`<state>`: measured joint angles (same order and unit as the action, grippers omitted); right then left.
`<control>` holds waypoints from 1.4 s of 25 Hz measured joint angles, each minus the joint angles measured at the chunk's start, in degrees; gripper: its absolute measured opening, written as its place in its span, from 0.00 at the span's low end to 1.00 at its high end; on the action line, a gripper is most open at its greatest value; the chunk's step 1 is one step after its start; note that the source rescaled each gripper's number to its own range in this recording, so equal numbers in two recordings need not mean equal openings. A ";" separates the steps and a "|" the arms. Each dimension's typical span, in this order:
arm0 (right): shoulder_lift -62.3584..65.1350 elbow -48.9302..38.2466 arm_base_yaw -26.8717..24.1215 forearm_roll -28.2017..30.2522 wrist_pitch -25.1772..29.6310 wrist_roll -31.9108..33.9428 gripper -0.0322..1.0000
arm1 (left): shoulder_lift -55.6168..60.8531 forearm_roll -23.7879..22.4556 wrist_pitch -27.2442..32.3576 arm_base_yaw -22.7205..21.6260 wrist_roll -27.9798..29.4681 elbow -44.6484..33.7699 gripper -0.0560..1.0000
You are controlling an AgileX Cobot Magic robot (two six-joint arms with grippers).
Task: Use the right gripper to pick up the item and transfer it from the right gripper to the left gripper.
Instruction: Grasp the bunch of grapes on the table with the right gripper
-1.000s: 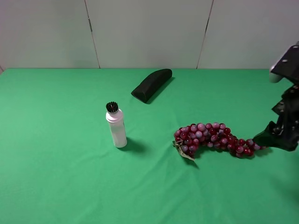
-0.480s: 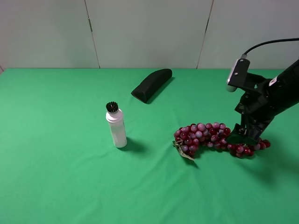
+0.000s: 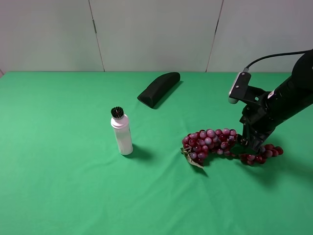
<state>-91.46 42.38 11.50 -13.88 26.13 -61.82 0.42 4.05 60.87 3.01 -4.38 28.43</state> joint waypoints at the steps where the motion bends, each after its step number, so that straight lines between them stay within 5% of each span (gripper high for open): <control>1: -0.34 0.00 0.00 0.00 -0.08 0.00 1.00 | 0.00 0.00 0.00 0.00 0.00 0.00 0.85; 23: -6.82 -0.18 1.33 -0.29 -3.67 0.00 0.99 | 0.00 0.00 0.00 0.00 0.00 0.00 0.85; 28: -7.06 -0.18 1.33 -0.40 -3.62 0.14 0.71 | 0.00 0.00 0.00 0.00 0.00 0.00 0.85; 32: -8.89 -0.07 1.33 -0.40 -3.88 0.69 0.20 | 0.00 0.00 0.00 0.00 0.00 0.00 0.85; 35: -8.89 -0.03 1.33 -0.21 -3.94 1.19 0.20 | 0.00 0.00 0.00 0.00 0.00 0.00 0.85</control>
<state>-100.34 42.35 12.83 -14.09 22.19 -60.64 0.42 4.05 60.87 3.01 -4.38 28.43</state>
